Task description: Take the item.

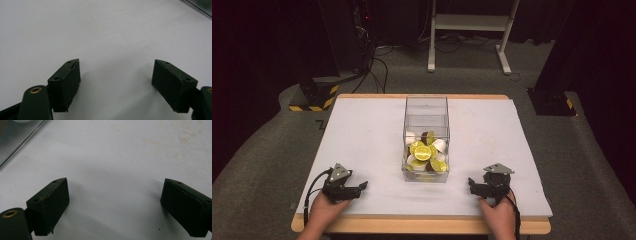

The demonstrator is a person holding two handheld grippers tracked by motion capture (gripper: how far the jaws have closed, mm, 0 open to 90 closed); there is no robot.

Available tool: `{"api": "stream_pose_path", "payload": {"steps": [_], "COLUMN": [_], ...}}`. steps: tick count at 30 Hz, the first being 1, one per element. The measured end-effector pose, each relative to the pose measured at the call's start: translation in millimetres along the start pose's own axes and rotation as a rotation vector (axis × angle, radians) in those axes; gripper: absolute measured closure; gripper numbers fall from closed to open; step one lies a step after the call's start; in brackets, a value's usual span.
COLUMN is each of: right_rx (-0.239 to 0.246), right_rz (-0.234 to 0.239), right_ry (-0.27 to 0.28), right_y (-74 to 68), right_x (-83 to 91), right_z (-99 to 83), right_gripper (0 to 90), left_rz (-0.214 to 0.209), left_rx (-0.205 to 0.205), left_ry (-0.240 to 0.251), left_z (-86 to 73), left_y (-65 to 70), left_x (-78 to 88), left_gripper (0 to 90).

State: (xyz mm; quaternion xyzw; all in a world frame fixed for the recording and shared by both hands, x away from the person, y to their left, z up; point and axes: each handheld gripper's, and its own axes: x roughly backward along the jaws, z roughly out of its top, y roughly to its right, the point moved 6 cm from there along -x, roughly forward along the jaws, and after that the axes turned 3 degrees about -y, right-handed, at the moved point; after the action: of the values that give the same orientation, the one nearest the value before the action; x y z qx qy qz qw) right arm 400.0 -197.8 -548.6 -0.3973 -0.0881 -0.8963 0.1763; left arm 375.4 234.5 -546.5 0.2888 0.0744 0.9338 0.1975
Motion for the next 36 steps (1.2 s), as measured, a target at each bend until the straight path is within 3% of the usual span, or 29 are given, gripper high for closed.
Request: {"api": "stream_pose_path", "payload": {"steps": [23, 25, 36], "right_rx": [-0.007, -0.007, -0.005], "right_rz": [0.004, 0.005, 0.002], "right_ry": [-0.005, -0.005, -0.004], "right_y": [-0.2, -0.1, -0.1], "right_x": [0.1, 0.1, 0.2], "right_z": [0.0, 0.0, -0.1], "right_gripper": [8.1, 8.1, 8.2], "left_rz": [0.001, 0.013, 0.039], "left_rx": [0.011, -0.012, 0.012], "left_ry": [0.012, -0.002, 0.004], "left_z": [0.8, -0.2, 0.6], "left_y": [0.7, 0.1, -0.4], "left_x": [-0.8, -0.2, -1.9], "left_gripper": [23.2, 21.9, 19.3]}}
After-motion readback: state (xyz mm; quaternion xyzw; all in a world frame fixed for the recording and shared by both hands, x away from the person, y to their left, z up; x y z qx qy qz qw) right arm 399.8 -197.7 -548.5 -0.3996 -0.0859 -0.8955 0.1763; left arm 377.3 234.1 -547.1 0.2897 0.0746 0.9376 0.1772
